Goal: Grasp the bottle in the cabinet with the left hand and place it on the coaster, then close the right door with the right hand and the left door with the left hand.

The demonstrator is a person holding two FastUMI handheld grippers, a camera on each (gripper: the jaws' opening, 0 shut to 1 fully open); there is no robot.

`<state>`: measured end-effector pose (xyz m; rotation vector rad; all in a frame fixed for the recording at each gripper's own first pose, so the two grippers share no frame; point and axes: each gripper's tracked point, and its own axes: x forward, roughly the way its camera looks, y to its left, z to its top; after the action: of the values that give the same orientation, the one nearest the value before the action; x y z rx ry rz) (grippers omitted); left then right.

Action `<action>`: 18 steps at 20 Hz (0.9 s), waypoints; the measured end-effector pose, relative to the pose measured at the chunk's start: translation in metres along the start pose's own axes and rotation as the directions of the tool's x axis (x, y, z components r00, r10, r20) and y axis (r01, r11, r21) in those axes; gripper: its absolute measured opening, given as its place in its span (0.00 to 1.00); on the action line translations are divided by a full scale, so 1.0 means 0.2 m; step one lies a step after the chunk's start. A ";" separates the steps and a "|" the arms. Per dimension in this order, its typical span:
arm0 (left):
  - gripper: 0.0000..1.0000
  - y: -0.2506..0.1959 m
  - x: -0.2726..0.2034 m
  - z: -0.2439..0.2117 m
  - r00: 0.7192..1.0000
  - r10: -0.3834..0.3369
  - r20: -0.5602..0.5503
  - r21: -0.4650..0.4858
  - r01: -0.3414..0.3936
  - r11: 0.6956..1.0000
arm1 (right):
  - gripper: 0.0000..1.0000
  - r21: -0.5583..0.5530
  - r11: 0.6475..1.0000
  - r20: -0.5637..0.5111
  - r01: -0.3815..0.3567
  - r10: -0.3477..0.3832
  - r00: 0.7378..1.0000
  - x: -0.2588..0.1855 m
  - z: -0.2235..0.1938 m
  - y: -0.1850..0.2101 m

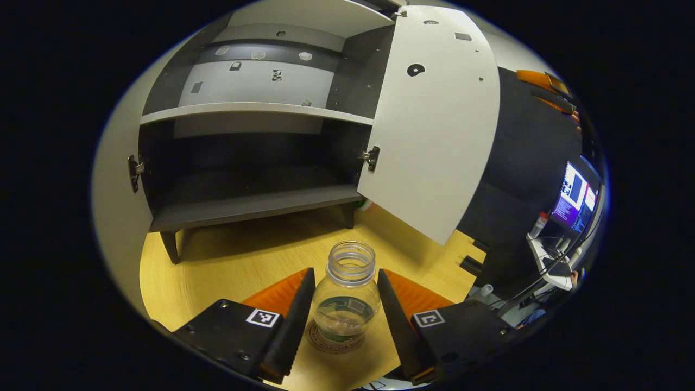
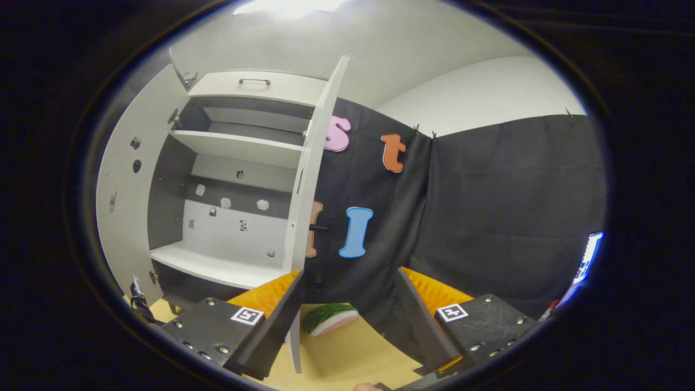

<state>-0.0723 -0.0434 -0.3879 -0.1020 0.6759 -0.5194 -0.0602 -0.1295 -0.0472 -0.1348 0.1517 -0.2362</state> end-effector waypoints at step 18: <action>0.87 -0.12 -0.03 0.13 1.000 -0.023 0.020 0.017 0.023 1.000 | 1.00 0.017 1.000 -0.020 0.009 -0.008 1.000 0.00 -0.06 -0.03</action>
<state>-0.0713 -0.0634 -0.3583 -0.0994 0.6514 -0.5457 -0.0636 -0.1373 -0.0573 -0.1158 0.1693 -0.2474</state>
